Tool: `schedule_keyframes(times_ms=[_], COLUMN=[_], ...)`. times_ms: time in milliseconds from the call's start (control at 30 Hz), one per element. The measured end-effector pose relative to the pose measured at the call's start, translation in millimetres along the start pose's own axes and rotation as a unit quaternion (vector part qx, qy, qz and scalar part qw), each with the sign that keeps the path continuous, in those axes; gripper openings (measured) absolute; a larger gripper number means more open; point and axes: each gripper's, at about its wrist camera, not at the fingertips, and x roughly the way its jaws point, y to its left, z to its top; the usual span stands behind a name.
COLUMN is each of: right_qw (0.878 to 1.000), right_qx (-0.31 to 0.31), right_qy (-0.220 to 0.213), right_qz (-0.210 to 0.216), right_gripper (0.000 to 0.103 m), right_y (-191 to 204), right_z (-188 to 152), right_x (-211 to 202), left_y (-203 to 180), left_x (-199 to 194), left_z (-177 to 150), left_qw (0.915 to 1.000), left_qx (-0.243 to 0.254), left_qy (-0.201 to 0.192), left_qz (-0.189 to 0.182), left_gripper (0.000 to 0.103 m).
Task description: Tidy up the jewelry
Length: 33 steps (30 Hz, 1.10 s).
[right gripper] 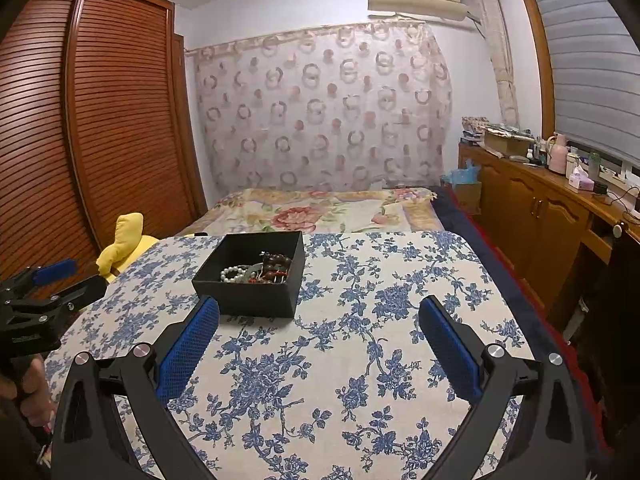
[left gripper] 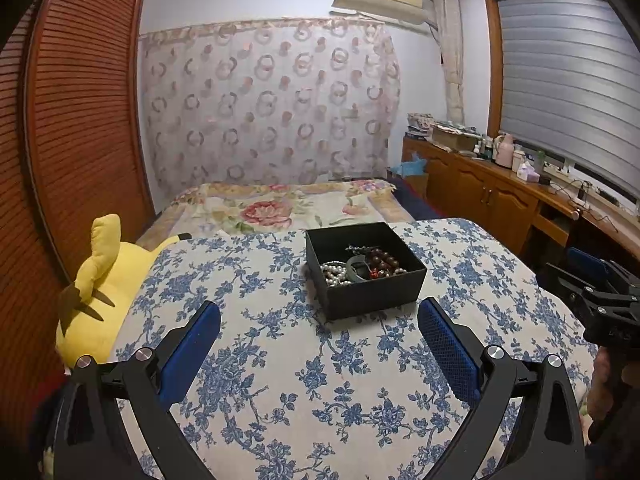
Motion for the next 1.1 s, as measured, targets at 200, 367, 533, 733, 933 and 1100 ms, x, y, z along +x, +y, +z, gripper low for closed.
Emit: schedule_keyframes(times_ms=[200, 367, 533, 733, 933, 1100], right_qw=[1.0, 1.0, 1.0, 1.0, 1.0, 1.0], right_qx=[0.001, 0.001, 0.001, 0.002, 0.002, 0.003], right_qy=[0.0, 0.001, 0.002, 0.0, -0.002, -0.001], right_qz=[-0.001, -0.001, -0.002, -0.001, -0.001, -0.001], right_gripper=[0.101, 0.101, 0.101, 0.101, 0.101, 0.101], right_y=[-1.0, -1.0, 0.0, -1.3, -1.3, -1.3], right_z=[-0.7, -0.8, -1.6, -2.6, -3.1, -3.2], right_x=[0.5, 0.5, 0.9, 1.3, 0.8, 1.0], left_y=[-0.1, -0.5, -0.3, -1.4, -3.2, -3.0], left_x=[-2.0, -1.6, -1.3, -5.4, -8.0, -8.6], left_z=[1.1, 2.0, 2.5, 3.5, 4.0, 3.6], left_qw=[1.0, 1.0, 1.0, 1.0, 0.9999, 0.9999], left_qx=[-0.003, -0.002, -0.003, -0.002, 0.002, 0.0], left_qy=[0.0, 0.001, 0.0, -0.006, -0.012, -0.012], left_qz=[0.0, 0.002, 0.001, 0.0, 0.003, 0.004], left_gripper=[0.095, 0.095, 0.095, 0.095, 0.095, 0.095])
